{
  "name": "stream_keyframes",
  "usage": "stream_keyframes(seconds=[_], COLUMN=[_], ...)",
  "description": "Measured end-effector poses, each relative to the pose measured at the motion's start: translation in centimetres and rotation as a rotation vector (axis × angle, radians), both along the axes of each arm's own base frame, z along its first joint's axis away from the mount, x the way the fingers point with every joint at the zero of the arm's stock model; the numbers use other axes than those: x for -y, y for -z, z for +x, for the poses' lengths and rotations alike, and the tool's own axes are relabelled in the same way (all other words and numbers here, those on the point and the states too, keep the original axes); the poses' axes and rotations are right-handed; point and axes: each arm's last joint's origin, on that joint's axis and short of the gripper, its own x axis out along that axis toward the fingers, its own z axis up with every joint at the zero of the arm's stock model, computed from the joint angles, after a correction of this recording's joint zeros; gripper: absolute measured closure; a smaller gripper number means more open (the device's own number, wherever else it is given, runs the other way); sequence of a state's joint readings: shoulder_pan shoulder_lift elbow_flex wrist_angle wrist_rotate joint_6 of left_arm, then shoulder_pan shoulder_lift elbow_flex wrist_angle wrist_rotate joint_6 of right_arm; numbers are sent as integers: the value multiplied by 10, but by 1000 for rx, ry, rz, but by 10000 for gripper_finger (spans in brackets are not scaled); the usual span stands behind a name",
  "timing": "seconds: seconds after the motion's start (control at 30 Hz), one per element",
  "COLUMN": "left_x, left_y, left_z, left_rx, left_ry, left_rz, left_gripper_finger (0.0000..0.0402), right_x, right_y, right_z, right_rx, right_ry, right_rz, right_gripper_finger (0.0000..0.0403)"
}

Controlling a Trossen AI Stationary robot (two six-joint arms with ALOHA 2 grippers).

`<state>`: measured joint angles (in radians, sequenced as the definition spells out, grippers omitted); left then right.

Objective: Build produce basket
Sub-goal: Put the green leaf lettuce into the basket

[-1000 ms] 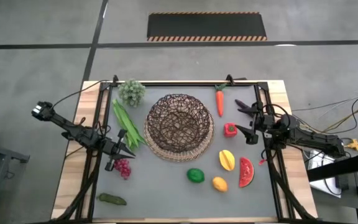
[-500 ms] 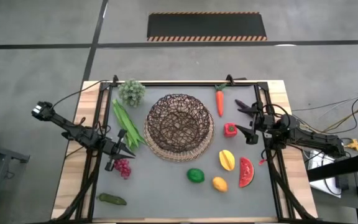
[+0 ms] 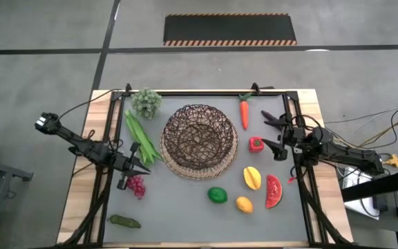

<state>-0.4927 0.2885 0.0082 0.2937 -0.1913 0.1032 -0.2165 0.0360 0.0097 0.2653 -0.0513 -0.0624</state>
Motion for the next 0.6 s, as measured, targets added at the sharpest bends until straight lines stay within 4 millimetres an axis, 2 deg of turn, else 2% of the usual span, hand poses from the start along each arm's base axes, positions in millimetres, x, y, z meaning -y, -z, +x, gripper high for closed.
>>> stream_keyframes(seconds=[0.1, 0.23, 0.6], left_x=[0, -1, -5], left_y=[-11, -22, -48], left_z=[0, -1, -9], left_rx=[64, 168, 467], left_ry=[8, 14, -6], left_rz=[-164, -212, -233], left_gripper_finger=[385, 385, 385], right_x=[0, 0, 0], right_y=[0, 0, -1], right_z=[0, 0, 0], right_rx=[36, 63, 75], right_ry=[-54, -94, -96], right_rz=[218, 382, 376], right_gripper_finger=[76, 76, 76])
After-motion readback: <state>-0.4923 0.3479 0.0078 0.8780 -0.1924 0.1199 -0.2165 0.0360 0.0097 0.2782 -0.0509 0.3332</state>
